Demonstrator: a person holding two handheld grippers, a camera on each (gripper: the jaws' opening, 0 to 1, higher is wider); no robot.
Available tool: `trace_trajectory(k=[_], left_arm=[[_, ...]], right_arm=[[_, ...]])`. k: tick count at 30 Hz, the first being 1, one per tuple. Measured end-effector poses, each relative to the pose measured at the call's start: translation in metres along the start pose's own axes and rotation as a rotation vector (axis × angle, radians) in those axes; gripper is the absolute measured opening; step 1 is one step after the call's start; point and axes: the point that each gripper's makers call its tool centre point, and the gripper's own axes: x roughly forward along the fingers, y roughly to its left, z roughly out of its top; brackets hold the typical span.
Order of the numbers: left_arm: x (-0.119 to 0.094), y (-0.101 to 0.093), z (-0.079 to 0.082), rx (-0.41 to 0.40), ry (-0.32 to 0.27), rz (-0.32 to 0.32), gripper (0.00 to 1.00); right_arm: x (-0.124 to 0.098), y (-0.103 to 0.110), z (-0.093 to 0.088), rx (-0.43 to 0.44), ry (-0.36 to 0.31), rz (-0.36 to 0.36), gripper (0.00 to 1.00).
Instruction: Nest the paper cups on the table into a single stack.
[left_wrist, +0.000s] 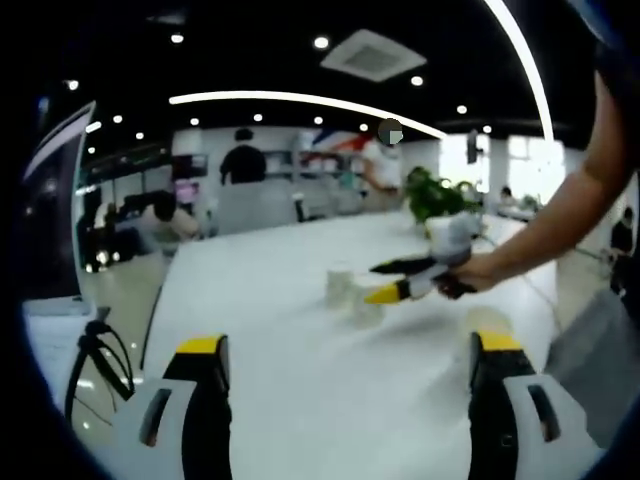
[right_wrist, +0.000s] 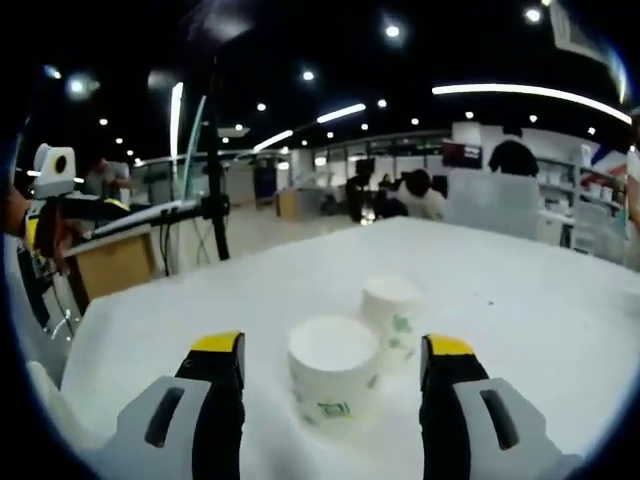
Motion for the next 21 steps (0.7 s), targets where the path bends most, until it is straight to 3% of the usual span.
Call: trace_trajectory(k=[9,14,21], left_arm=[[0.002,-0.007,0.002,0.022,0.016,-0.021,0.99],[0.003,-0.007,0.002,0.024,0.016,-0.023,0.99],[0.005,-0.011,0.004,0.026,0.016,-0.032,0.99]], right_arm=[[0.008,0.0,-0.009,-0.021,0.042,-0.013,0.51],[0.008,0.0,-0.011,-0.029,0.053,-0.013,0.36],[0.007,0.0,-0.011,-0.031,0.058,-0.003,0.36]])
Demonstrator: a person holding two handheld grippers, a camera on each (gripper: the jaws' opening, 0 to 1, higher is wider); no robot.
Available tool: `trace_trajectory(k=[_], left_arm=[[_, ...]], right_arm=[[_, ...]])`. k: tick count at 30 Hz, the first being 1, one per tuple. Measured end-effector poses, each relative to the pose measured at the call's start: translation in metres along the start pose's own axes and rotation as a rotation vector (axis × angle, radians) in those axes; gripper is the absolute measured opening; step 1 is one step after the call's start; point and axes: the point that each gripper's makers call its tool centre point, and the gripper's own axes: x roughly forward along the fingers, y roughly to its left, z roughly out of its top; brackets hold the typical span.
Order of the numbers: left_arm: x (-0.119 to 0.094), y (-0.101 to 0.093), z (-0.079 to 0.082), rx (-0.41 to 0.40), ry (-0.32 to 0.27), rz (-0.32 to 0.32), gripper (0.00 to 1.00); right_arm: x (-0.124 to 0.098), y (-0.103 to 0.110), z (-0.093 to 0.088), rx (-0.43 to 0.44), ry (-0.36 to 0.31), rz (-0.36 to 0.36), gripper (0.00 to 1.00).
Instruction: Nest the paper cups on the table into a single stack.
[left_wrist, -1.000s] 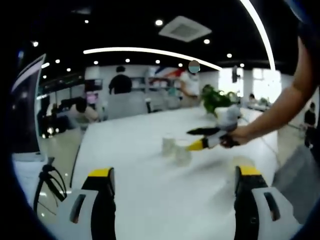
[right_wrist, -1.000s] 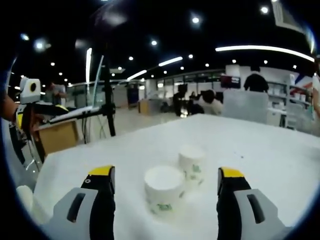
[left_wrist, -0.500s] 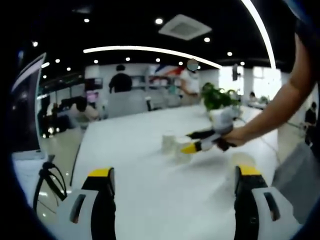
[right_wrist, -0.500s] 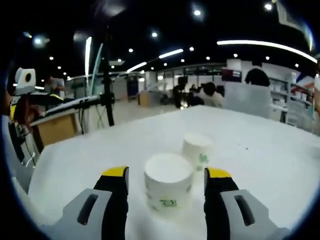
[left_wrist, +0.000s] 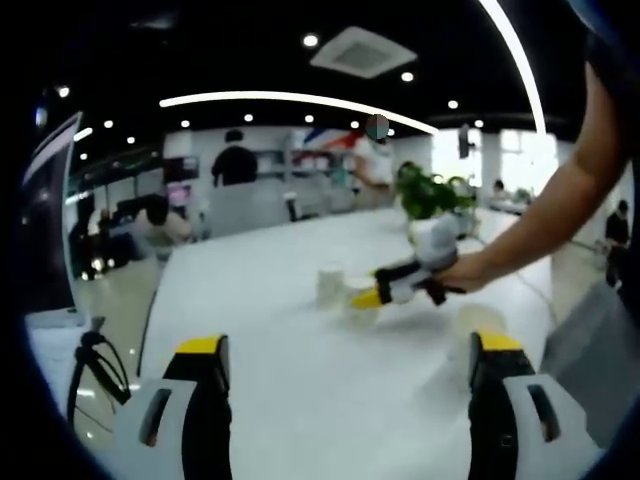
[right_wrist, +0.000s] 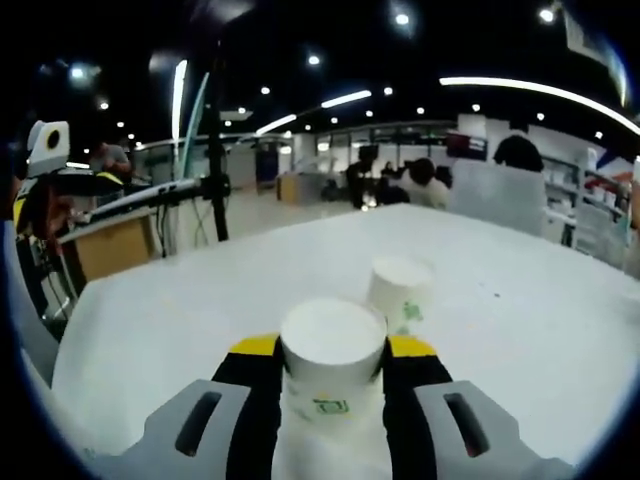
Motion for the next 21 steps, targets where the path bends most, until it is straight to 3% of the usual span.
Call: trace_trajectory(k=[21], left_arm=[[0.003,-0.003,0.005,-0.008,0.001,0.0,0.99]], right_arm=[[-0.011,0.002,0.02,-0.008,0.029,0.015,0.35]])
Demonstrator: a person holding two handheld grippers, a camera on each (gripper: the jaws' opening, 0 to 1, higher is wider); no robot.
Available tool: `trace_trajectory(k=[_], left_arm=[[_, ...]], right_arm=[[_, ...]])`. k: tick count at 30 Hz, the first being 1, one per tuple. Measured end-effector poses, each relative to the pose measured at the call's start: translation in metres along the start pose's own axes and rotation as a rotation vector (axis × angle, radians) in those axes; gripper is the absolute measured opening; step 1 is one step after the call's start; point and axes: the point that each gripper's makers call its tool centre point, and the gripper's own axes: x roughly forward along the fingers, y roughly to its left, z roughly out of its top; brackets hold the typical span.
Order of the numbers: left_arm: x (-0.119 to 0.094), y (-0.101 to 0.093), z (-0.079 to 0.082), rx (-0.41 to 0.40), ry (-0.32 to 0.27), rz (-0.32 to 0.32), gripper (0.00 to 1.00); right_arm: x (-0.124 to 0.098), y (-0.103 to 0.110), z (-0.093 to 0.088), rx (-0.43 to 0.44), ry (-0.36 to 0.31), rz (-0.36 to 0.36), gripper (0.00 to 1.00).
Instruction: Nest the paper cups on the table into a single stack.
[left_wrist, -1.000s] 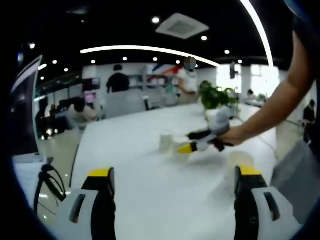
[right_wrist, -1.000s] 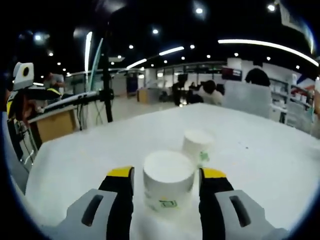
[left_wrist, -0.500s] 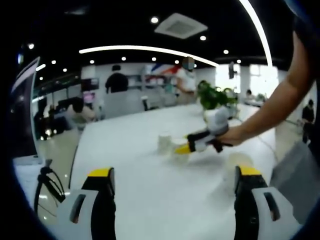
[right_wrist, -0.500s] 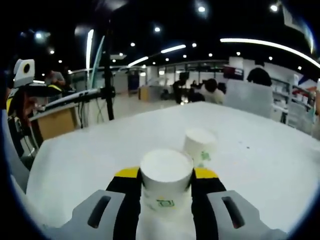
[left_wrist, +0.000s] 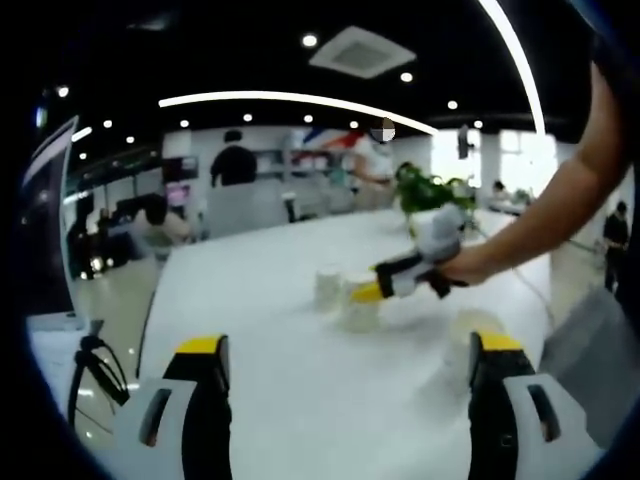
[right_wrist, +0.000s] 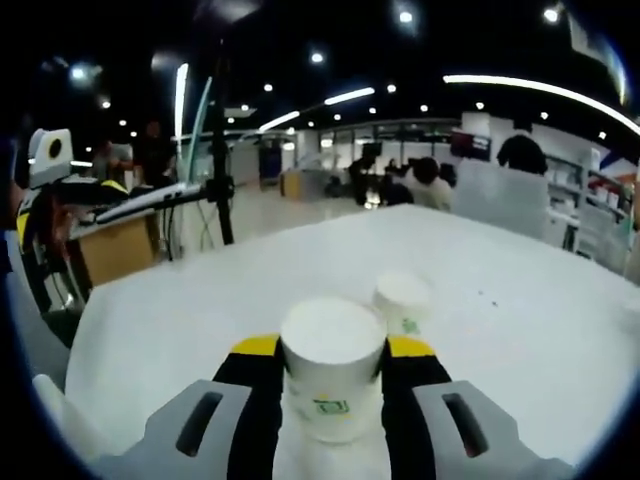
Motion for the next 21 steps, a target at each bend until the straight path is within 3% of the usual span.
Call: trace_trajectory(k=[7,21], left_arm=[[-0.004,-0.001,0.001,0.002,0.003,-0.003,0.99],[-0.008,0.003,0.003,-0.018,-0.004,0.001,0.99]], right_arm=[[-0.005,-0.002,0.016,0.031,0.018,-0.005,0.34],[-0.015,0.007,0.048,0.003,0.044,0.016,0.34]])
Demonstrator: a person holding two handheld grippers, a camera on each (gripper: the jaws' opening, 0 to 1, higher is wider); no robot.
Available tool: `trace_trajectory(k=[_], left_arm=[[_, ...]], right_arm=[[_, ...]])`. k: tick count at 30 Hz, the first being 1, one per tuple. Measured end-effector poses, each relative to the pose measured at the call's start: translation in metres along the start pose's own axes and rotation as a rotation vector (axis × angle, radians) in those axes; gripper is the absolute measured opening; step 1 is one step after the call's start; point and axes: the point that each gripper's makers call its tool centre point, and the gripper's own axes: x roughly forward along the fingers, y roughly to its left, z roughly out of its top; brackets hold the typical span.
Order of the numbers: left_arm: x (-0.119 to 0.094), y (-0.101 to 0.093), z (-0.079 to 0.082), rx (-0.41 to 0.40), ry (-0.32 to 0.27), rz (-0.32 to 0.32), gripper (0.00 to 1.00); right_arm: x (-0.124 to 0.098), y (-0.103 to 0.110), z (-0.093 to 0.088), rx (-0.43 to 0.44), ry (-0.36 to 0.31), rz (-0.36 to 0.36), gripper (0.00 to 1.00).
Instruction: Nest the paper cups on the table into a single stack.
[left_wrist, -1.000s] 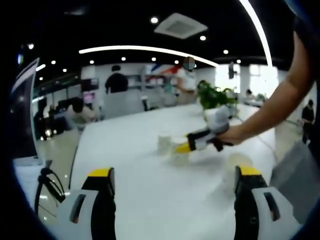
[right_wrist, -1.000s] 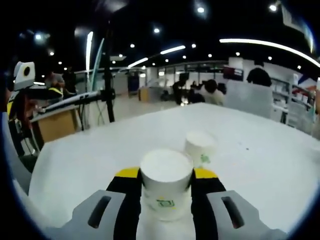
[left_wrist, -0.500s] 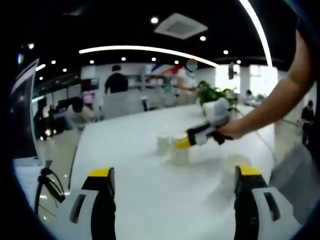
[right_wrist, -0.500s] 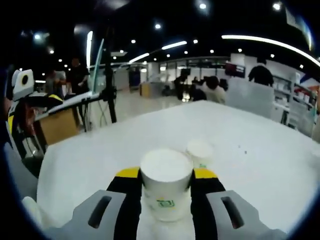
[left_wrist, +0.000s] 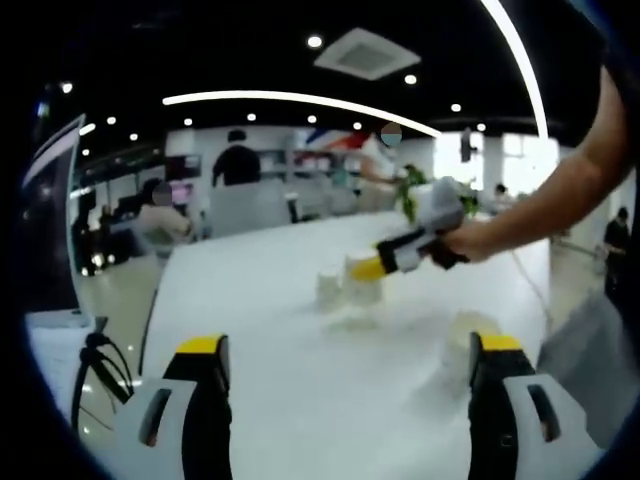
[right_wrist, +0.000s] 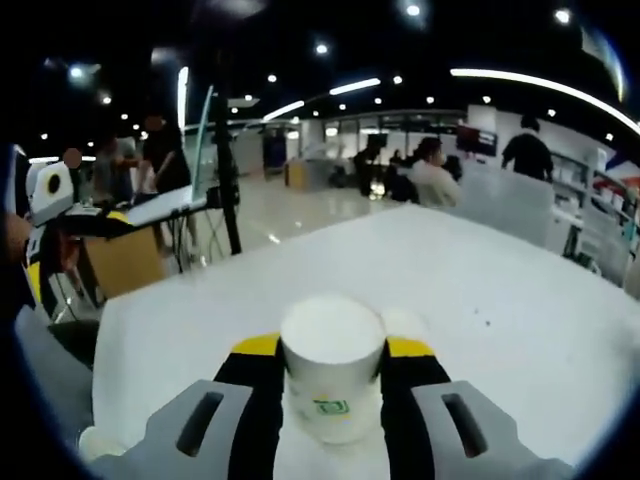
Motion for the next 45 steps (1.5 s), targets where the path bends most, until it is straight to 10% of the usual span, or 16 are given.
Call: trace_trajectory(k=[16,45], left_arm=[[0.0,-0.001,-0.001,-0.014,-0.003,-0.006,0.99],[0.001,-0.012,0.005,-0.029,-0.019,-0.025,0.99]], right_arm=[[-0.019,-0.021,0.045,-0.015,-0.084,-0.068,0.34],[-0.04,-0.012,0.05,0.031,-0.063,-0.043,0.34]])
